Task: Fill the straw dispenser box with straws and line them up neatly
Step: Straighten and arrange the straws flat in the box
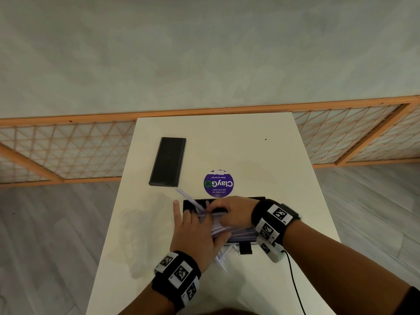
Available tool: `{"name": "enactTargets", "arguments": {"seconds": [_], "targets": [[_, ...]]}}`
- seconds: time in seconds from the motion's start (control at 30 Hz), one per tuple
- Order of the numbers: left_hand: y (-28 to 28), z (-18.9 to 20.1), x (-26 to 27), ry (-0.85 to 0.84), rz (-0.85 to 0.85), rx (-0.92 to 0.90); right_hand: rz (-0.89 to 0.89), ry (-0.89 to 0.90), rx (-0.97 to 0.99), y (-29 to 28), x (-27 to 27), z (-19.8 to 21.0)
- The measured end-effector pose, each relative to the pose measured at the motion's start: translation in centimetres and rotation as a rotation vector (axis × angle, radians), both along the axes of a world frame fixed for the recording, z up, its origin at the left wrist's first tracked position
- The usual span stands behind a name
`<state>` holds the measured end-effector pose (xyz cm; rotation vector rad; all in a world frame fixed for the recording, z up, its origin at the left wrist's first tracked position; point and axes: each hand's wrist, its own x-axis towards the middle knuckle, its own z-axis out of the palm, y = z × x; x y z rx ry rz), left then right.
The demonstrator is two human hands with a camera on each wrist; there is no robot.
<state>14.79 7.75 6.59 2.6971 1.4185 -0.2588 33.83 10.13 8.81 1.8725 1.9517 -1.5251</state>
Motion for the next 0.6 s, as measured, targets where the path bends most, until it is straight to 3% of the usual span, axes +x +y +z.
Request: {"name": "enactTargets", "arguments": {"seconds": [0.23, 0.47, 0.6], "targets": [[2.5, -1.8, 1.7, -0.011, 0.208, -0.301, 0.064, -0.154, -0.052, 1.3, -2.0, 0.2], [3.8, -0.7, 0.8, -0.291, 0.250, -0.505, 0.000, 0.008, -0.036, 1.6, -2.4, 0.9], [3.7, -0.5, 0.1, -0.458, 0.210, -0.493, 0.001, 0.081, -0.029, 1.5, -2.1, 2.0]]}}
